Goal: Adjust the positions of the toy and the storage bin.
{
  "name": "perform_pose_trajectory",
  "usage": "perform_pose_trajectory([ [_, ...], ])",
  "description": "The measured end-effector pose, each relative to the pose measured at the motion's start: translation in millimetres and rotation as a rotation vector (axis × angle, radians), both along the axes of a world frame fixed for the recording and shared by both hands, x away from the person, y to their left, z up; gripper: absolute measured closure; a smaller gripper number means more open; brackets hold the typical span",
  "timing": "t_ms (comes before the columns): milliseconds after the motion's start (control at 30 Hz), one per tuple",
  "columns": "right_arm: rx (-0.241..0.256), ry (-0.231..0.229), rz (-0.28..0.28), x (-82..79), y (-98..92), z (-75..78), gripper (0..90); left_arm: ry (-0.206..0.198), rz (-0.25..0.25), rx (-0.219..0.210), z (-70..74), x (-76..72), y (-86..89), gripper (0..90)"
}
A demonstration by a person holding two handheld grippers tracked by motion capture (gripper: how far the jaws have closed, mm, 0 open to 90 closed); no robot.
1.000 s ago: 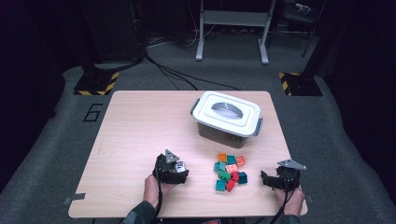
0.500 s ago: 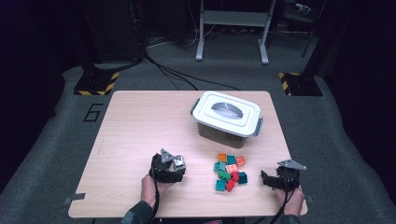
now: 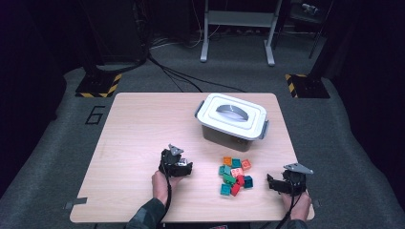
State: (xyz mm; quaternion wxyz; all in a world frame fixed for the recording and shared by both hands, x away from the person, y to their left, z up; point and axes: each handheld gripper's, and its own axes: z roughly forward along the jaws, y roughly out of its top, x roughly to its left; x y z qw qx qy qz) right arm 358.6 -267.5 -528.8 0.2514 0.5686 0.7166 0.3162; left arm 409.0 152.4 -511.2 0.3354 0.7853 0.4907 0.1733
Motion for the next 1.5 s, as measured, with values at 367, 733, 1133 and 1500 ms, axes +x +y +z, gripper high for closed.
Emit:
perform_pose_trajectory([
  [367, 0.0, -0.006, 0.007, -0.5, -0.2, 0.2, 13.3, -0.016, -0.092, -0.017, 2.2, -4.8, 10.5, 36.7],
  [733, -0.001, -0.009, 0.004, -0.9, -0.1, 0.3, 13.8, -0.001, -0.145, 0.019, 4.9, -14.4, 18.8, 36.6],
  [1133, 0.002, -0.01, 0.007, -0.5, -0.6, 0.1, 14.2, -0.005, -0.169, 0.041, 1.1, -20.1, 21.0, 45.5],
  [1500, 0.002, -0.009, 0.005, -0.6, -0.3, 0.2, 14.2, -0.006, -0.189, 0.043, -0.6, -20.8, 24.5, 47.9],
])
